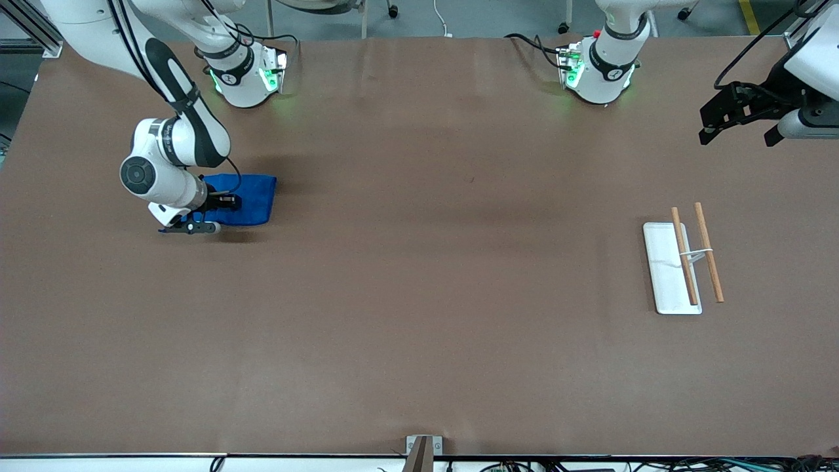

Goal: Right arm passes towel to left arm to hang
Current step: 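Lift the towel with the right gripper while the left gripper approaches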

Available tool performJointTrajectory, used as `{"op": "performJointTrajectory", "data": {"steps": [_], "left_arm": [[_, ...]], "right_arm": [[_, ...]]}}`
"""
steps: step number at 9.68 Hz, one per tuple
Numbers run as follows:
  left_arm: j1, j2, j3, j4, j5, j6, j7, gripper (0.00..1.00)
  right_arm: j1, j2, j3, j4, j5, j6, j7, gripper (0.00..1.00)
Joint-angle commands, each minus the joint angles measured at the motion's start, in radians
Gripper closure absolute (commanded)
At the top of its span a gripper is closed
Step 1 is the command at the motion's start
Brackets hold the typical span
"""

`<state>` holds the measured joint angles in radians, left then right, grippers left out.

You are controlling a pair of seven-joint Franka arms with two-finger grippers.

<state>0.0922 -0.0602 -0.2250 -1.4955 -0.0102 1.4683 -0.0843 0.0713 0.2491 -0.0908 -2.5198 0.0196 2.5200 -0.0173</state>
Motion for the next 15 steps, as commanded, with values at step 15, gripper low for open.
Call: {"op": "performJointTrajectory", "data": {"steps": [15], "left_arm": [[-0.005, 0.163, -0.005, -0.019, -0.343, 0.032, 0.018, 0.0]], "right_arm": [[0.013, -0.162, 0.011, 0.657, 0.201, -0.779, 0.016, 1.0]]}}
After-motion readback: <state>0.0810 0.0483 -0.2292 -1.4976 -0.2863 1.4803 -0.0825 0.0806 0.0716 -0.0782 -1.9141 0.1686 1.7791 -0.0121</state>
